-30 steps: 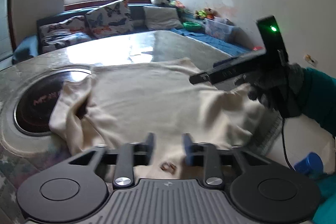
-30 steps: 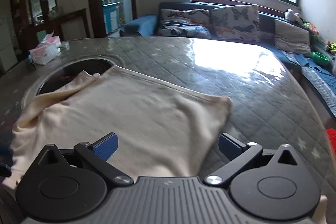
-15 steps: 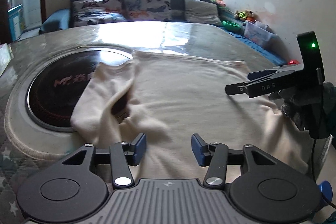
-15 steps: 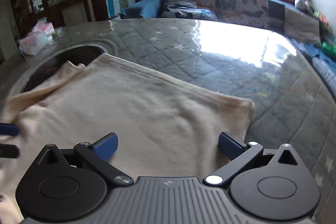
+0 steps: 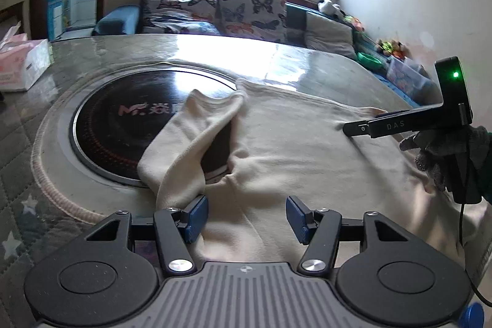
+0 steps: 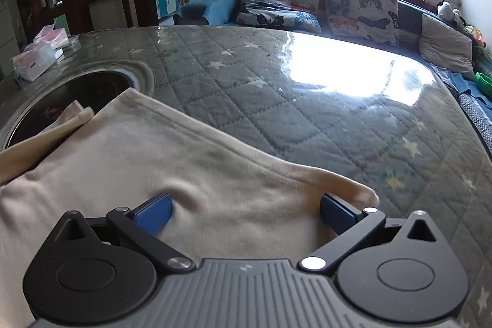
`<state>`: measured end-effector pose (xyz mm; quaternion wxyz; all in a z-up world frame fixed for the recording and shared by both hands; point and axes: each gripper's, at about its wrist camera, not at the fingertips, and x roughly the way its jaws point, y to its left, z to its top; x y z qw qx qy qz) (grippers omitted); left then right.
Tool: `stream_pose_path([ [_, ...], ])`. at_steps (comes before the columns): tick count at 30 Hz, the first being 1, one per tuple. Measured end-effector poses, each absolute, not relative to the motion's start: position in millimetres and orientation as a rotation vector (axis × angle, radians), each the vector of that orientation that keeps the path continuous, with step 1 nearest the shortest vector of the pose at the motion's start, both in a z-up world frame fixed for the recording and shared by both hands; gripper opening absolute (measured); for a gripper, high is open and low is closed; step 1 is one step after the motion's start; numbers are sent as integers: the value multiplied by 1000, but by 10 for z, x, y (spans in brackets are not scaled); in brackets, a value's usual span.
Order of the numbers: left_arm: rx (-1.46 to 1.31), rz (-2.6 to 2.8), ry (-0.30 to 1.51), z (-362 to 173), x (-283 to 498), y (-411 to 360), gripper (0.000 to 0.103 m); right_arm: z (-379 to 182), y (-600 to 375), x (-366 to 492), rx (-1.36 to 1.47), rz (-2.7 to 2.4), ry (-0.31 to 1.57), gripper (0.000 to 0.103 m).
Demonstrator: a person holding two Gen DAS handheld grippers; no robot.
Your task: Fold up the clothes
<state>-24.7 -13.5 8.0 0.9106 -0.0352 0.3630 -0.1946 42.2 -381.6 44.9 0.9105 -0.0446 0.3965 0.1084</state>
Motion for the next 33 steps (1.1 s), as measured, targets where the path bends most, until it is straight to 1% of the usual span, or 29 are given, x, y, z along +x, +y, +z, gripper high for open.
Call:
stream_pose_path([
  [24,-196,-191,724,194,-175,163,60,388,-3382,1614,-147,299,807,103],
  [31,-200,-179,722,188,-160,186,60,413,-3256,1742,-166,310,802,103],
  [33,-201,-176,721,187,-156,193,61,456,-3201,1711,-187,313,800,103],
])
